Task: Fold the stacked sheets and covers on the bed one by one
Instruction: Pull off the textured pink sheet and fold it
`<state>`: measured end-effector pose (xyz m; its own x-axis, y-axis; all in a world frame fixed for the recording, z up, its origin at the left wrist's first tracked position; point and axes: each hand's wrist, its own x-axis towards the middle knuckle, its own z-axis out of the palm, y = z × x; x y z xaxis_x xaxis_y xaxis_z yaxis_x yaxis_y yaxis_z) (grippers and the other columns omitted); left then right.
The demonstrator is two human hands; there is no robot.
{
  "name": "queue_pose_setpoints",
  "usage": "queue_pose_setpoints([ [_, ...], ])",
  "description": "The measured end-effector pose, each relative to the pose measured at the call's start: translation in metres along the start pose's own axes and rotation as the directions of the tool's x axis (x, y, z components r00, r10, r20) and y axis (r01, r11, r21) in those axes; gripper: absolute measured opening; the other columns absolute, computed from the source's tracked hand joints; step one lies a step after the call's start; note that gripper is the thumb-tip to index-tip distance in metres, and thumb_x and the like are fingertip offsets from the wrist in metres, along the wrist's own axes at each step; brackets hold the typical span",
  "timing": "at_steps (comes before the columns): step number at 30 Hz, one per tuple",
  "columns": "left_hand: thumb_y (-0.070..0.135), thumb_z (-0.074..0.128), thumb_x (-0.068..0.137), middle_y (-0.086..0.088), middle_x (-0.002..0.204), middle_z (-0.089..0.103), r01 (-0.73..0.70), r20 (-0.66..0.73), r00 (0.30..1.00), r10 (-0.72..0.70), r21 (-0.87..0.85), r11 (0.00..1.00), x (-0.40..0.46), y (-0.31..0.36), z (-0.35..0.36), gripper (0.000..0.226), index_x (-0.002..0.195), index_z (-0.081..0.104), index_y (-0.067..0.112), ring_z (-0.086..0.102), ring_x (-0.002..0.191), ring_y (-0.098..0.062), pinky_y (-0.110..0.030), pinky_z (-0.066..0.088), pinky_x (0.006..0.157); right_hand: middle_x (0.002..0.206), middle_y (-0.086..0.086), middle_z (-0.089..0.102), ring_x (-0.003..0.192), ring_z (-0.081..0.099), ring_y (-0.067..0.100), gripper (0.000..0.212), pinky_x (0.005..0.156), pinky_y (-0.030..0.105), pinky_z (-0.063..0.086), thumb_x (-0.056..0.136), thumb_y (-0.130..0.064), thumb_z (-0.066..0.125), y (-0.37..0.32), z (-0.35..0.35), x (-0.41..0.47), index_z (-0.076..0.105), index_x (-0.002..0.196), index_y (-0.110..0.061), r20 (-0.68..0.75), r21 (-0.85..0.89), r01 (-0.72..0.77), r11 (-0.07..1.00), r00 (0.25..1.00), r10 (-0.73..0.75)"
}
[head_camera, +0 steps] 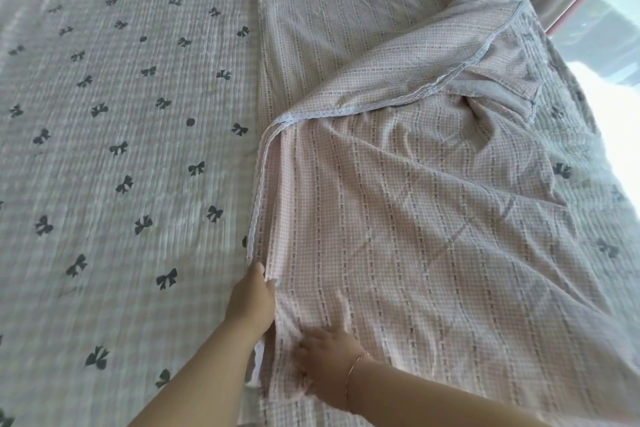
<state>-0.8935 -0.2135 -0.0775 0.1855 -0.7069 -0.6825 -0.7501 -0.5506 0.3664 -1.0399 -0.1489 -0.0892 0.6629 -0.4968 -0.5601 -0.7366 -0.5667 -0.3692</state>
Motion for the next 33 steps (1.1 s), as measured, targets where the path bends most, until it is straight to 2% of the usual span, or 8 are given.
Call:
queue_pose_setpoints([
  [3,0.019,0.041,0.103,-0.021,0.144,0.044,0.015,-0.029,0.999,-0.015,-0.017,1.0,-0.004,-0.013,0.0,0.044,0.143,0.033,0.003,0.051,0.124,-0.038,-0.046,0.045,0.097,0.112,0.011,0.063,0.106,0.059,0.032,0.022,0.088,0.037,0.049,0.088,-0.017,0.06,0.0,-0.008,-0.002,0.066,0.109,-0.014,0.146,0.295,-0.057,0.954,0.989,0.014],
  [5,0.022,0.046,0.101,-0.026,0.124,0.057,0.019,-0.049,0.999,-0.019,0.001,1.0,-0.001,-0.019,-0.002,0.035,0.128,0.044,-0.001,0.058,0.109,-0.041,-0.048,0.047,0.087,0.112,0.008,0.066,0.102,0.06,0.025,0.023,0.091,0.032,0.048,0.087,-0.015,0.062,0.006,-0.019,-0.005,0.067,0.109,-0.013,0.165,0.482,-0.061,0.874,0.986,-0.022],
  [7,0.026,0.051,0.099,-0.014,0.107,0.062,-0.009,-0.107,0.994,0.013,0.035,0.999,0.0,-0.012,-0.008,0.03,0.119,0.047,0.005,0.06,0.088,-0.03,-0.041,0.048,0.073,0.109,0.006,0.068,0.091,0.057,0.015,0.021,0.09,0.028,0.047,0.086,-0.016,0.066,0.019,-0.033,-0.01,0.069,0.106,-0.011,0.138,0.577,-0.051,0.815,0.99,-0.036],
  [11,0.027,0.057,0.094,-0.004,0.116,0.055,-0.154,-0.244,0.955,0.166,0.068,0.986,0.003,0.023,-0.011,0.032,0.122,0.049,0.014,0.058,0.095,-0.022,-0.032,0.045,0.071,0.081,-0.012,0.059,0.078,0.054,0.005,0.013,0.082,0.024,0.051,0.088,-0.027,0.066,0.066,-0.061,-0.009,0.068,0.093,-0.015,-0.003,0.73,-0.166,0.663,0.969,0.246],
  [14,0.025,0.059,0.092,-0.008,0.127,0.046,-0.188,-0.195,0.956,0.221,0.173,0.967,0.011,0.043,-0.005,0.037,0.126,0.05,0.015,0.054,0.105,-0.025,-0.032,0.045,0.079,0.084,-0.015,0.06,0.084,0.059,0.005,0.014,0.082,0.021,0.051,0.086,-0.03,0.068,0.09,-0.073,-0.008,0.067,0.094,-0.02,-0.029,0.724,-0.227,0.651,0.934,0.357],
  [19,0.031,0.063,0.088,-0.011,0.14,0.028,-0.072,-0.195,0.974,0.117,0.225,0.972,0.014,0.03,-0.005,0.047,0.131,0.047,0.021,0.033,0.124,-0.031,-0.04,0.041,0.101,0.103,-0.011,0.068,0.095,0.063,0.008,0.019,0.088,0.026,0.051,0.086,-0.035,0.065,0.081,-0.064,-0.004,0.067,0.102,-0.025,0.102,0.568,-0.266,0.779,0.962,0.254],
  [28,0.04,0.072,0.082,-0.013,0.137,0.031,-0.058,-0.012,0.998,0.062,0.211,0.976,0.003,0.006,-0.002,0.078,0.146,0.027,0.04,0.05,0.115,-0.032,-0.036,0.05,0.092,0.105,-0.013,0.061,0.096,0.057,0.009,0.033,0.088,0.028,0.049,0.084,-0.042,0.066,0.057,-0.055,0.01,0.062,0.115,-0.029,0.059,0.513,-0.223,0.829,0.972,0.225],
  [33,0.022,0.069,0.086,-0.005,0.117,0.057,-0.139,0.077,0.989,0.128,0.153,0.978,-0.01,-0.006,0.005,0.04,0.118,0.045,0.029,0.061,0.092,-0.023,-0.033,0.051,0.073,0.107,-0.012,0.063,0.098,0.059,0.011,0.037,0.083,0.029,0.05,0.076,-0.052,0.071,0.032,-0.035,0.008,0.064,0.103,-0.028,0.152,0.365,-0.183,0.913,0.979,0.135],
])
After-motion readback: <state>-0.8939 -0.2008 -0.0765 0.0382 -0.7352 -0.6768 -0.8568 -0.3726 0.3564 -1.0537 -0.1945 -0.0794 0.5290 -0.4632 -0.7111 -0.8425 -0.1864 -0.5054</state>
